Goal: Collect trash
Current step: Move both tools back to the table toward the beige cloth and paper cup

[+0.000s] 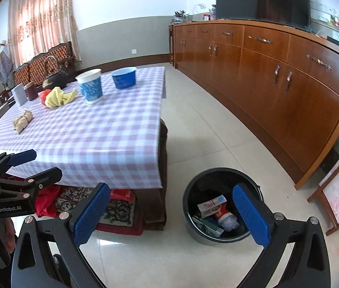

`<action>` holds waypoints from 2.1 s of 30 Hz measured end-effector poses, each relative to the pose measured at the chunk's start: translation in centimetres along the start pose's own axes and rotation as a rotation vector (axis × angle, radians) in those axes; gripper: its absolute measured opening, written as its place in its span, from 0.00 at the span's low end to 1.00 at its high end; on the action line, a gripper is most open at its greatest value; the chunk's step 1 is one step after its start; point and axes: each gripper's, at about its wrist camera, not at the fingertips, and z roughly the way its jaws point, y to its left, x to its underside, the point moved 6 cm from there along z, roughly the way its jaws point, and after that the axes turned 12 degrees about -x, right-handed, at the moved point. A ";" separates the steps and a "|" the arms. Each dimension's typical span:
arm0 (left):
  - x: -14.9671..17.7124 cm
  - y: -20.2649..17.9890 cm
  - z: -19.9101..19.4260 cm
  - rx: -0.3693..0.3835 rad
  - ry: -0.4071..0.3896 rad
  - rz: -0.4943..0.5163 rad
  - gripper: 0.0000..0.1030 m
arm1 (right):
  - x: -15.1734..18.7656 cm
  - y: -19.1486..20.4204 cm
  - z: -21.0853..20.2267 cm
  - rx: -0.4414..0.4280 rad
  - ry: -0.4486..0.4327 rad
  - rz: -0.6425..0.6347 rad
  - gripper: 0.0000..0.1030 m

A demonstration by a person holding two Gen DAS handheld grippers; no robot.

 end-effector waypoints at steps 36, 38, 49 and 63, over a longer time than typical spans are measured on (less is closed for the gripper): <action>-0.8 23.5 0.2 -0.308 -0.057 -0.254 0.93 | -9.1 16.4 9.6 -0.196 -0.011 -0.159 1.00; -0.7 25.4 0.8 -0.328 -0.045 -0.275 0.93 | -9.7 17.2 10.7 -0.186 -0.011 -0.173 1.00; -1.5 31.6 5.0 -0.373 -0.005 -0.315 0.93 | -13.4 18.8 17.1 -0.151 0.020 -0.160 1.00; -3.5 34.4 10.8 -0.354 0.070 -0.355 0.85 | -17.7 16.0 25.5 -0.085 0.066 -0.096 1.00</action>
